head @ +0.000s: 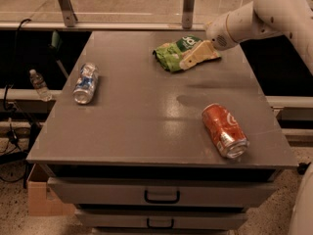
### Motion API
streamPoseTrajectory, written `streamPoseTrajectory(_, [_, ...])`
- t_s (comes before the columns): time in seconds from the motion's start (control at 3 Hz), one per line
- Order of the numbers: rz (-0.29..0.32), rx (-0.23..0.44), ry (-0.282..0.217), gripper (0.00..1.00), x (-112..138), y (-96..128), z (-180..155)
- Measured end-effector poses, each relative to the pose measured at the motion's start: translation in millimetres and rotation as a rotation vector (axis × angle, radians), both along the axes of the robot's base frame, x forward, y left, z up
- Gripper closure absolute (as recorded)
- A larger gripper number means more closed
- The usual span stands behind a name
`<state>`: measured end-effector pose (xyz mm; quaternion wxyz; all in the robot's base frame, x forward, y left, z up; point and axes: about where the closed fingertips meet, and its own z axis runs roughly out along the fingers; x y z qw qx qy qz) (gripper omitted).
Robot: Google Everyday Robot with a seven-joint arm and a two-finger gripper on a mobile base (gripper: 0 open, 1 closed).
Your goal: Pick green rice chip bag
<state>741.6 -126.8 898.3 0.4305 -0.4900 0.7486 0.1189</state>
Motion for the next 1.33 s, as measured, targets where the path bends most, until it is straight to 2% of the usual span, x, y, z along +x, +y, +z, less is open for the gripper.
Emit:
streamPoseTrajectory(0.33, [-0.055,0.035,0.013,0.0,21,-13,-20])
streamPoseTrajectory(0.67, [-0.108,0.048,0.012,0.16,39,-24,-37])
streamPoseTrajectory(1.0, [-0.139,0.054,0.032,0.39,47,-29,-57])
streamPoseTrajectory(1.33, [-0.146,0.057,0.04,0.63,46,-28,-60])
